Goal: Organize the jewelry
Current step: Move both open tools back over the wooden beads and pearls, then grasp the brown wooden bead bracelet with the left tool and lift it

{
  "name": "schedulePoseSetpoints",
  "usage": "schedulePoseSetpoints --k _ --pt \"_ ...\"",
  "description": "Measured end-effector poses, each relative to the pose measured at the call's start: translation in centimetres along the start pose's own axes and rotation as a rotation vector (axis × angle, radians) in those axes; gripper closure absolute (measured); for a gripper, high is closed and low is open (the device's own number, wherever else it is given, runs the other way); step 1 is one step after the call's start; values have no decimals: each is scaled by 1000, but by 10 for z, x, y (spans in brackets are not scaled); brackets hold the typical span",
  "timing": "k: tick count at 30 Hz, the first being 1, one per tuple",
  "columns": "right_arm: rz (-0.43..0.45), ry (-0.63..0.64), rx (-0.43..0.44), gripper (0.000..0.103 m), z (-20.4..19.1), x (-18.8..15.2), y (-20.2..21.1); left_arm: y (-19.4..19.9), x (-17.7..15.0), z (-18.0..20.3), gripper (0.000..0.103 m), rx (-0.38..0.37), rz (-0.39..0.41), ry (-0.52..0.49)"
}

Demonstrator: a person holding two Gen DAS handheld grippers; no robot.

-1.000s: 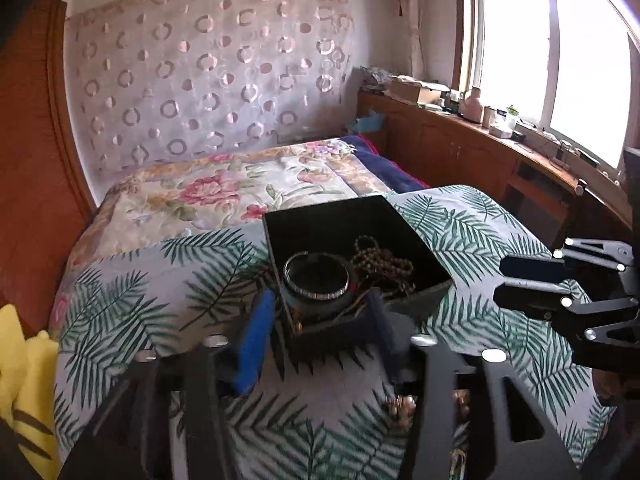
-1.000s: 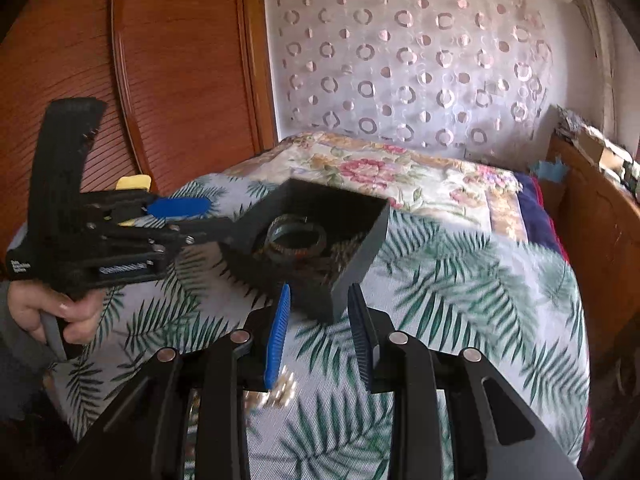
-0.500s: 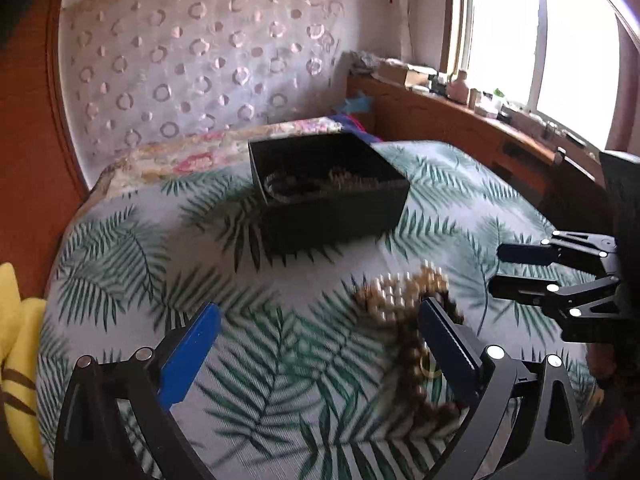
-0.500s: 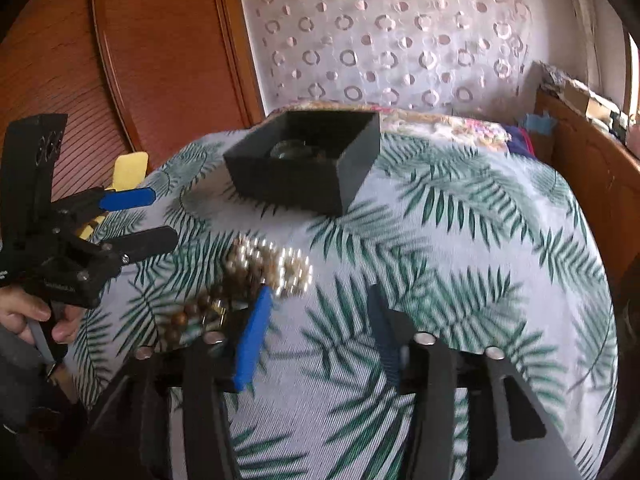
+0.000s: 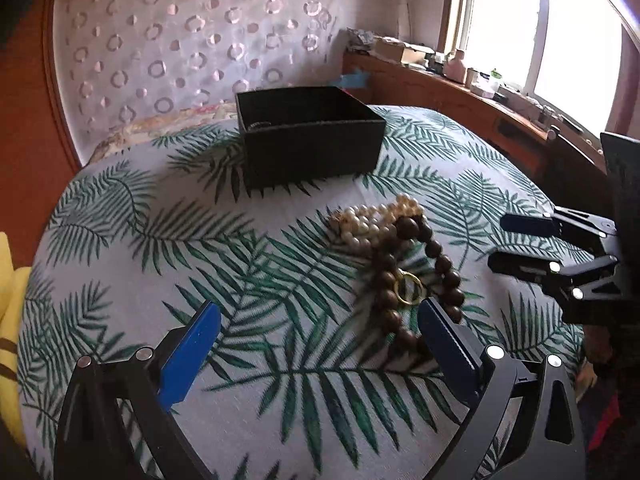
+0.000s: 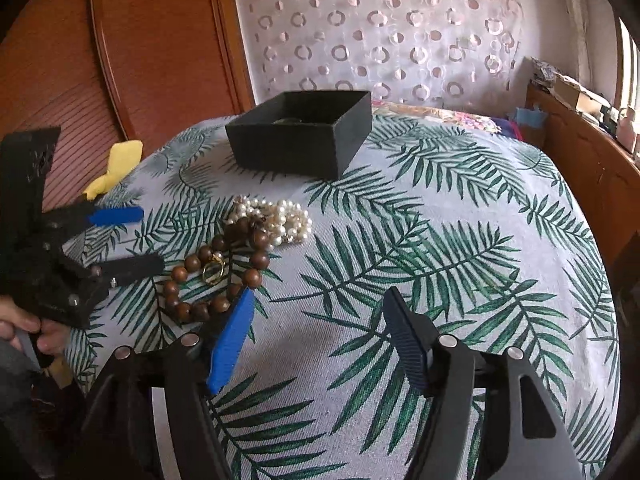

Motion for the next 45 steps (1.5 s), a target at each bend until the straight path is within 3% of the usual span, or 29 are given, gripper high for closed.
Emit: schedulePoseSetpoints --k 6,9,18,26,28,30,38,45 --pt "14 -7 -10 34 -2 -1 1 -8 -4 13 54 -45 -40 -1" --pt "21 6 -7 34 -4 -1 2 -15 -2 20 64 -63 -52 -4" --pt "23 7 -7 34 -3 -1 2 -21 0 27 67 -19 -60 -48" --pt "17 3 -3 34 -2 -2 0 -25 4 30 80 6 -75 -83" --pt "14 3 0 34 -2 -2 0 -24 4 30 91 0 -76 -86" --pt "11 3 4 34 -1 -2 0 -23 4 30 91 -14 -71 -80" --pt "-2 29 -1 34 -7 -3 -2 30 25 35 91 -82 91 -43" --pt "-31 91 4 34 -24 -2 -7 62 37 35 91 -97 169 -39"
Point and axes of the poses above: each gripper's, at about its wrist camera, not at the fingertips, and y roughly against the way its jaws point, z to its right, x to its top, the point moved 5 cm from there along -y, roughly the way its jaws point, and after that the axes turned 7 degrees about -x, right-handed, at the moved point
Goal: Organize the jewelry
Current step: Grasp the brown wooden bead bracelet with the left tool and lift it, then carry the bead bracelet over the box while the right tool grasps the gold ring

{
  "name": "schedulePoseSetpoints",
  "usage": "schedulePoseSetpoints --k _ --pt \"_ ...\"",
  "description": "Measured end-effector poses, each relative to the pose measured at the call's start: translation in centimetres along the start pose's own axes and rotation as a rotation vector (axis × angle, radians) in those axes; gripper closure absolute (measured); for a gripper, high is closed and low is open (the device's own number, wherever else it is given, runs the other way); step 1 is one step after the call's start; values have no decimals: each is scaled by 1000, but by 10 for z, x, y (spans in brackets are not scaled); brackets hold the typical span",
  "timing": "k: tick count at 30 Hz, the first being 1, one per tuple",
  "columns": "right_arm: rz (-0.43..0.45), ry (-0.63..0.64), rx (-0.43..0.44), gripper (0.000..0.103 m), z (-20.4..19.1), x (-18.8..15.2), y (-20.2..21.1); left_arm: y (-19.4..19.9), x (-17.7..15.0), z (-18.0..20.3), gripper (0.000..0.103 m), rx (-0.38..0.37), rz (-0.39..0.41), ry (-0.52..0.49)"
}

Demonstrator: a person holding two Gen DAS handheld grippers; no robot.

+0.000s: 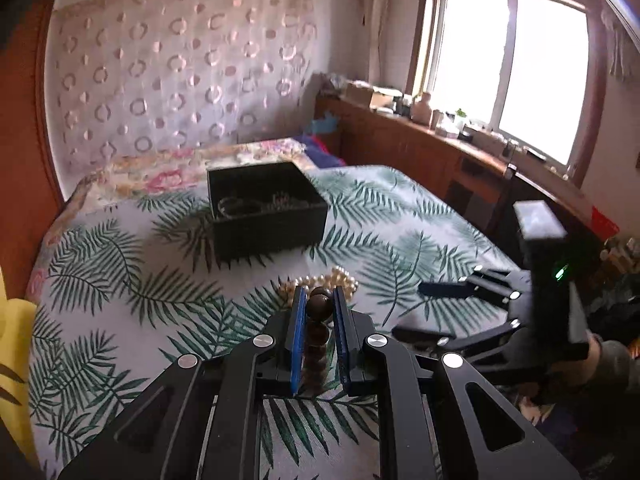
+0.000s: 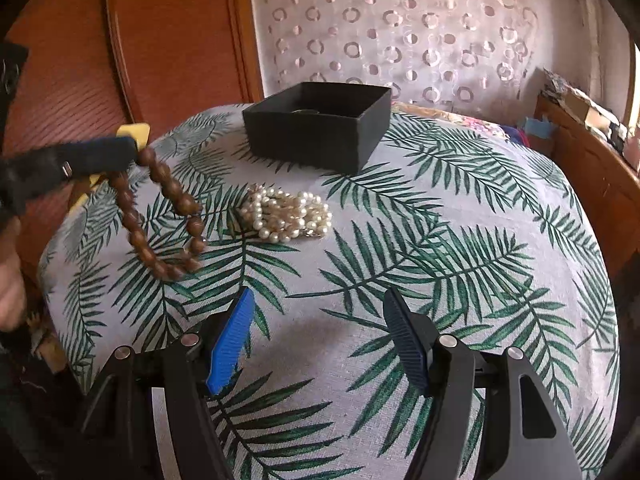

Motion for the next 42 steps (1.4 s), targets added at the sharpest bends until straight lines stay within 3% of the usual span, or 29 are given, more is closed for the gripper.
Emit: schedulePoseSetpoints --k 13,21,23,31,33,37,42 --pt "-12 127 112 35 -70 25 -9 42 10 -30 91 37 82 48" --pt "-65 190 133 53 -90 37 -31 52 5 -55 91 84 97 76" --pt "-91 195 148 63 -92 38 -39 53 3 -60 91 90 98 85" --pt "-83 274 128 65 -101 44 -46 53 -1 -71 91 102 98 99" --pt "-80 294 134 80 -104 43 -46 52 0 -72 91 104 98 102" --pt "-77 279 164 91 -102 44 -43 48 1 -74 91 109 93 102" --pt "-72 229 166 91 -84 44 -40 47 1 -75 91 111 96 96"
Point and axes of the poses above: each gripper's, at about its wrist camera, not at the fingertips, and y roughly against the way its jaws point, z to its right, x to its top, the point moved 5 cm from there along -y, roughly the way its jaws point, and after that the axes turned 7 degrees about -x, right-handed, at the moved point
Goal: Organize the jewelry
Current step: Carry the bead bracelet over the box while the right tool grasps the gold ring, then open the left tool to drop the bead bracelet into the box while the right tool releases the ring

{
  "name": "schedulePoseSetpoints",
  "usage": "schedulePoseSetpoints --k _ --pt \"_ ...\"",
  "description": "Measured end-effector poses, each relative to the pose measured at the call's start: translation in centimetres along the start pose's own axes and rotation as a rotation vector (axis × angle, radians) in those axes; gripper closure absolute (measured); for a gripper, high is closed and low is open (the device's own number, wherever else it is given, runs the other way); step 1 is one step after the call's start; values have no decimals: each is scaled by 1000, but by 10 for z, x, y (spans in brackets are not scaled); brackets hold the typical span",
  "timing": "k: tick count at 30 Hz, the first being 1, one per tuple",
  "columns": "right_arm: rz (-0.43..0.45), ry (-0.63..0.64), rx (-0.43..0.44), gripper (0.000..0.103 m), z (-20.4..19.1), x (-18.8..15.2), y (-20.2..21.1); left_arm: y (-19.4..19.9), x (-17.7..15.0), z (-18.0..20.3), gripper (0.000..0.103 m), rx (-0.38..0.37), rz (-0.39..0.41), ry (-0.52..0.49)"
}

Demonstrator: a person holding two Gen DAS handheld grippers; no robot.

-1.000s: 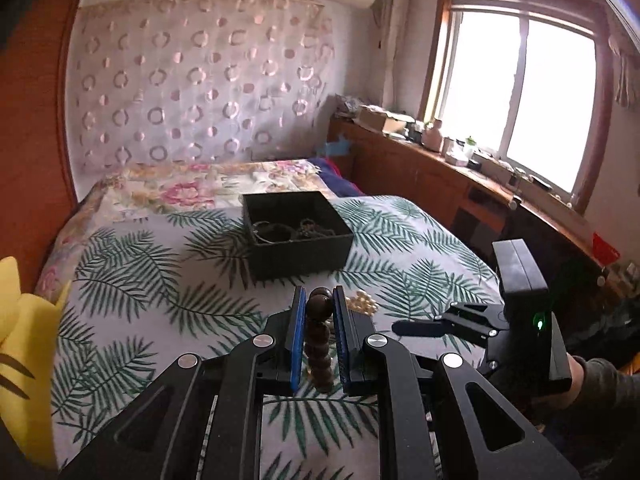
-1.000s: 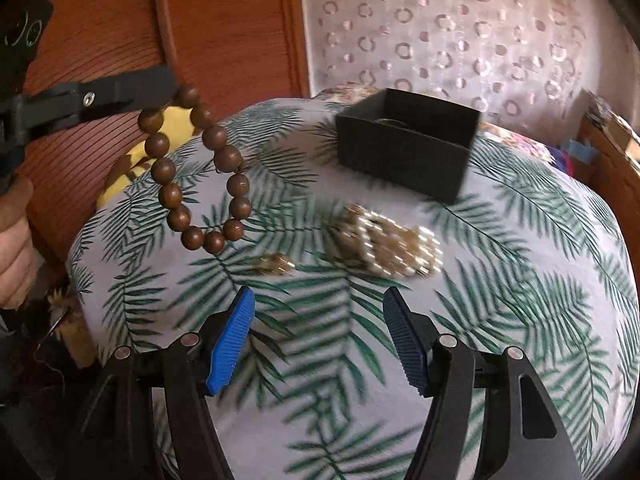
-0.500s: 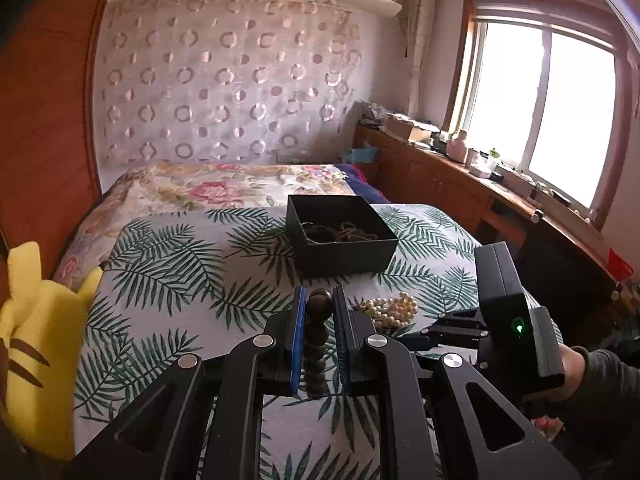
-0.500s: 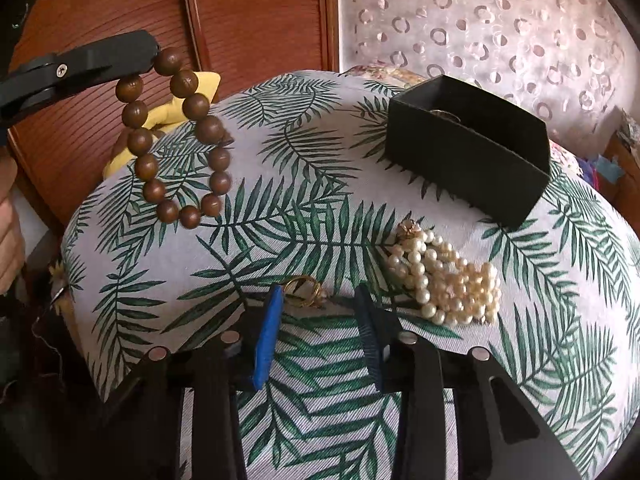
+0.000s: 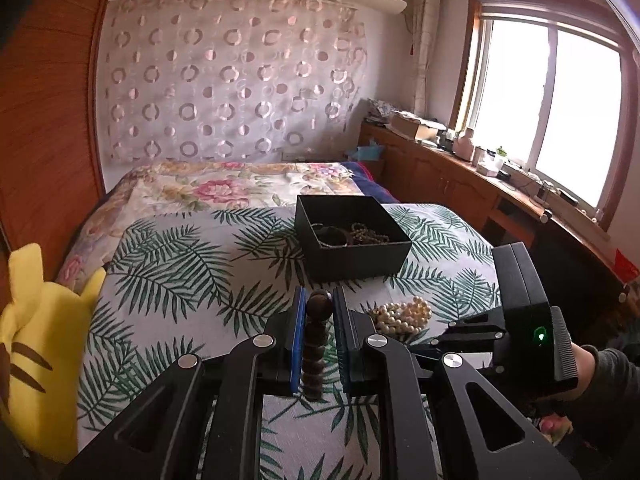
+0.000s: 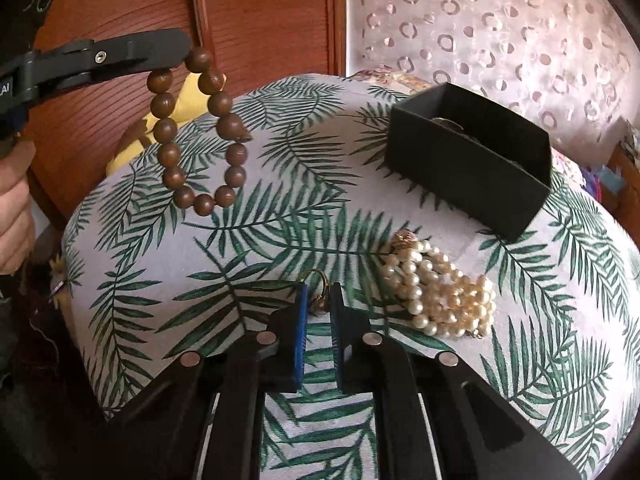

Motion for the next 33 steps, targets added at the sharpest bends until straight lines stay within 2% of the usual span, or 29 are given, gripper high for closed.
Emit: schedulePoseSetpoints --k 10,21,27,33 --pt "96 -54 -22 91 37 15 35 -18 35 6 91 -6 24 -58" --pt "180 -107 -102 91 112 61 46 -61 78 24 91 -28 22 -120" --pt "192 -131 -108 91 138 83 32 -87 99 24 91 -25 11 -134" --pt "170 -156 -99 91 152 89 4 -113 118 18 91 -10 -1 -140"
Point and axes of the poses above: each gripper's, at about its wrist camera, not at the fingertips, and y roughly against the way its jaws point, z to its right, x to its top, the point moved 5 cm from there along -y, roughly the way its jaws point, and after that the axes turned 7 degrees about -x, right-handed, at the moved point
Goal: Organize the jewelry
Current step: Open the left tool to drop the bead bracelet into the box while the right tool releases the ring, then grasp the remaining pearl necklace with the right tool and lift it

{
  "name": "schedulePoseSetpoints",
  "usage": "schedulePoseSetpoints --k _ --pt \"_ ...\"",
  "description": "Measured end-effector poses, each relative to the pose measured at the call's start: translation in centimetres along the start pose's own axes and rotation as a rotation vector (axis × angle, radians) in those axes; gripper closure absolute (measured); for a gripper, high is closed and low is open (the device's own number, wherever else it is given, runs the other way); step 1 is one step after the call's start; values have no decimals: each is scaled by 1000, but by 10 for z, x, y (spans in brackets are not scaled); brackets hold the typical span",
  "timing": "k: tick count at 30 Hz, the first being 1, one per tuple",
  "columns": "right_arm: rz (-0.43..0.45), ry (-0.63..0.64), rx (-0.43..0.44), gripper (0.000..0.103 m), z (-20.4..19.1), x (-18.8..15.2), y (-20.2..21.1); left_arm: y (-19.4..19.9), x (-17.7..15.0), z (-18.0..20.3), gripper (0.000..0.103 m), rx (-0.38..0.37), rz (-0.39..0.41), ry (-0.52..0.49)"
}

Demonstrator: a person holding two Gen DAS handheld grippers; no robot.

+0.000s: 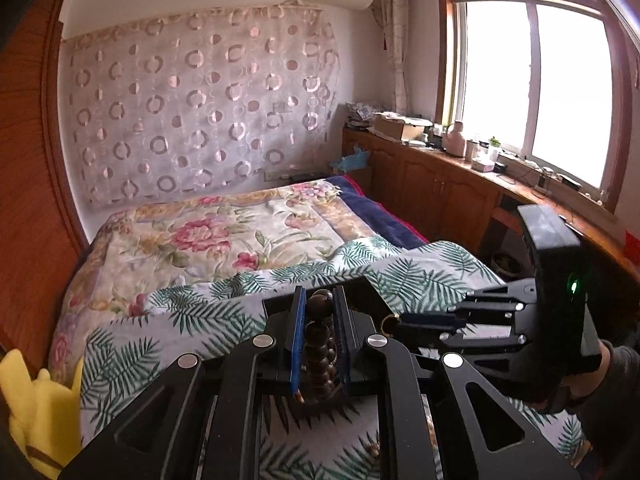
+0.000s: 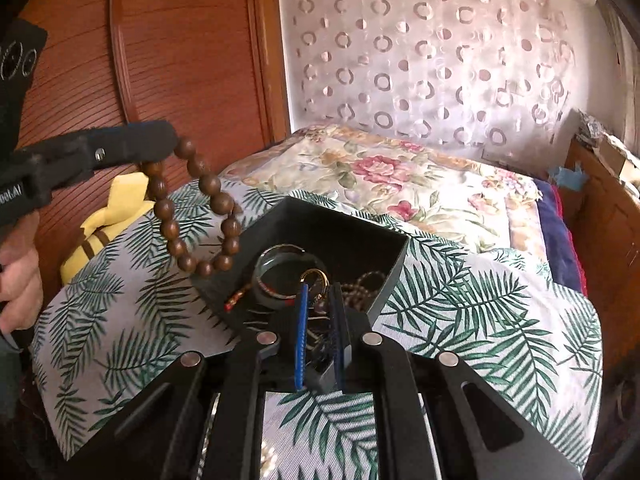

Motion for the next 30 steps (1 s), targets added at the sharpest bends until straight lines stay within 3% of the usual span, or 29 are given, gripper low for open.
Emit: schedulePoseSetpoints --k 7,10,11,14,17,19,23,30 --pt "-32 5 16 89 3 -4 -24 -36 3 -12 90 6 -45 13" --pt "-30 -1 31 74 3 -5 -25 -51 -4 -17 90 -8 -75 31" --pt "-22 -4 30 73 3 -4 -23 -54 -6 -18 89 -11 -82 33" --pt "-23 -9 8 73 3 -7 -12 -57 -12 -19 82 -4 -94 31" --pt "-24 -7 34 73 -4 -22 10 -51 -19 -20 61 0 -94 32" --pt "-40 -7 34 73 -8 -36 19 -42 -28 -17 55 -7 -97 31" --pt "-93 -33 50 73 -21 -72 29 -28 -51 -10 47 -15 -105 26" --pt "-160 -49 80 73 -42 -102 25 -15 -95 -3 47 -36 -176 44"
Point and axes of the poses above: each gripper's, at about its wrist camera, not at the fingertips, and y roughly against the way its jaws point, z to its right, x to its top, the point moved 5 cm from there along -y, roughly the way its jaws point, and after that the axes turned 7 degrees about -x, right-handed, at the moved point
